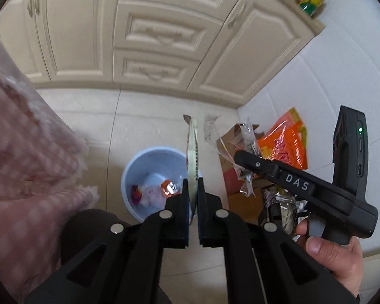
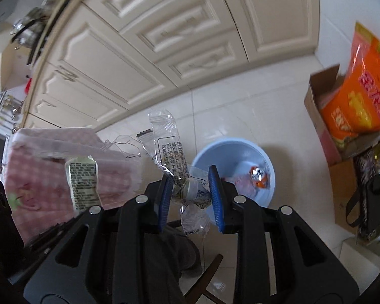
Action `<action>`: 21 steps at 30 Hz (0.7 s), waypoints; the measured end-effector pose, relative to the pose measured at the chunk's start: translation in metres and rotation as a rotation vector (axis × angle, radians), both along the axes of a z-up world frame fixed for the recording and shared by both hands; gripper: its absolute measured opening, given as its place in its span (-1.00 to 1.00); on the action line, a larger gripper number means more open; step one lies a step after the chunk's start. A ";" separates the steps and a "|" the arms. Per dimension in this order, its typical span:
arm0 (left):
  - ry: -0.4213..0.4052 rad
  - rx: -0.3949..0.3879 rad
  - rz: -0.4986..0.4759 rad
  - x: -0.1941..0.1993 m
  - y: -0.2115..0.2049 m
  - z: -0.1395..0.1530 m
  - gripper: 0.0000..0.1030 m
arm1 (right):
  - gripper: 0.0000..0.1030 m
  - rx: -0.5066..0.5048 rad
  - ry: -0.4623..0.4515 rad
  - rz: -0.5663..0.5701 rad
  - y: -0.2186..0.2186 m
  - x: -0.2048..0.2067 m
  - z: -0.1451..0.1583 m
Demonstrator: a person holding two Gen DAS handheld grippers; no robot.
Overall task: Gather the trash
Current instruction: 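Carry strip and bottle to the blue bin and release both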
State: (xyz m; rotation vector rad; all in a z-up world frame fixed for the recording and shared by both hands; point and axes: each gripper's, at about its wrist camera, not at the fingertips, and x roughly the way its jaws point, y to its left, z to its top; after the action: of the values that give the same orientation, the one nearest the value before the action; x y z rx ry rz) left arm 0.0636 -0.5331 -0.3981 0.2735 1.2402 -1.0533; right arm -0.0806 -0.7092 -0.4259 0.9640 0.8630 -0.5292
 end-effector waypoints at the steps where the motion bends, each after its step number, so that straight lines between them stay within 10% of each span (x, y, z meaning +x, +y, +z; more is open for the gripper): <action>1: 0.011 0.014 0.001 0.003 -0.005 -0.008 -0.91 | -0.44 0.020 0.008 -0.001 -0.003 0.003 -0.011; 5: 0.045 0.048 0.012 0.011 -0.019 -0.030 -0.78 | -0.21 0.070 0.018 -0.021 -0.015 0.008 -0.037; 7: 0.057 0.057 0.028 0.016 -0.023 -0.039 0.44 | 0.57 0.081 0.026 -0.056 -0.020 0.004 -0.046; 8: 0.049 0.062 0.052 0.019 -0.022 -0.039 0.62 | 0.77 0.079 0.029 -0.074 -0.022 0.001 -0.047; 21: -0.102 0.098 0.107 0.014 -0.010 -0.018 0.86 | 0.89 -0.012 0.033 -0.140 -0.021 -0.021 -0.015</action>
State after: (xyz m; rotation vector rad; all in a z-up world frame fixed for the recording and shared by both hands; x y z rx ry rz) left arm 0.0771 -0.5428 -0.4164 0.3288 1.2026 -0.8778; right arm -0.1019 -0.7305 -0.4408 1.0116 0.8245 -0.6710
